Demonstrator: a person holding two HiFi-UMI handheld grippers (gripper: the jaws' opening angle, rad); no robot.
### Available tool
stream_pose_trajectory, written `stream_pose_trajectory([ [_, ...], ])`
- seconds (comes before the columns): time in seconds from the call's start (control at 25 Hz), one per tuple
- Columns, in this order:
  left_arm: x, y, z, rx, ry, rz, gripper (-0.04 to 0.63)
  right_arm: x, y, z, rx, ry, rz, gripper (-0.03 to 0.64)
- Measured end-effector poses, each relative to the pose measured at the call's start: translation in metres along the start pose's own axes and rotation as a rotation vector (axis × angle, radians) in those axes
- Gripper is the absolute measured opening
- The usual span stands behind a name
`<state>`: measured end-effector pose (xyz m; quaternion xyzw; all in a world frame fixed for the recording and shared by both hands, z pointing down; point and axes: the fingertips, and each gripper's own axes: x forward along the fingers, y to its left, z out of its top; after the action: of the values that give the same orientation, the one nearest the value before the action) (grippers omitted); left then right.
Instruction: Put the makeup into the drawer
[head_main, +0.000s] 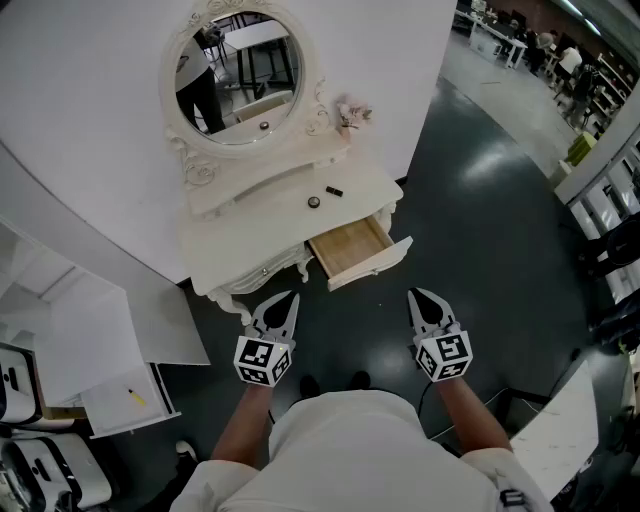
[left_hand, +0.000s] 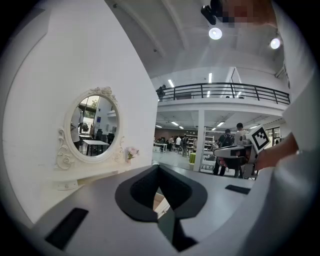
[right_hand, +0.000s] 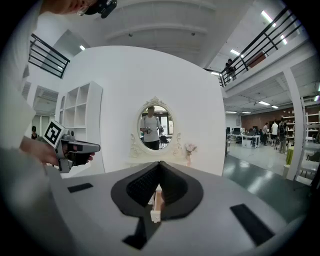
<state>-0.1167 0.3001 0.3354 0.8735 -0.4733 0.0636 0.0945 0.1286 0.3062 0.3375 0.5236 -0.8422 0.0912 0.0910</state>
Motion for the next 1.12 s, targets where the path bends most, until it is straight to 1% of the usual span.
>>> stream_pose_trajectory([
  [0.48,-0.001,0.001,-0.003,0.0,0.002,0.005,0.015,0.002,0.001,0.0,0.002,-0.005,0.001,0.026],
  [0.68,-0.001,-0.001,-0.003,0.007,0.012,0.009,0.015,-0.001,-0.005,0.001,0.039,-0.01,0.0,0.028],
  [0.76,0.0,-0.001,-0.003,0.009,0.01,0.017,0.015,-0.001,-0.01,0.001,0.04,-0.011,0.0,0.028],
  [0.88,0.002,-0.003,-0.001,-0.008,-0.009,0.04,0.015,-0.003,-0.017,0.0,0.025,-0.012,0.013,0.028],
  [1.12,0.013,-0.021,-0.001,-0.005,-0.007,0.073,0.015,-0.002,-0.035,-0.001,0.004,-0.009,0.057,0.028],
])
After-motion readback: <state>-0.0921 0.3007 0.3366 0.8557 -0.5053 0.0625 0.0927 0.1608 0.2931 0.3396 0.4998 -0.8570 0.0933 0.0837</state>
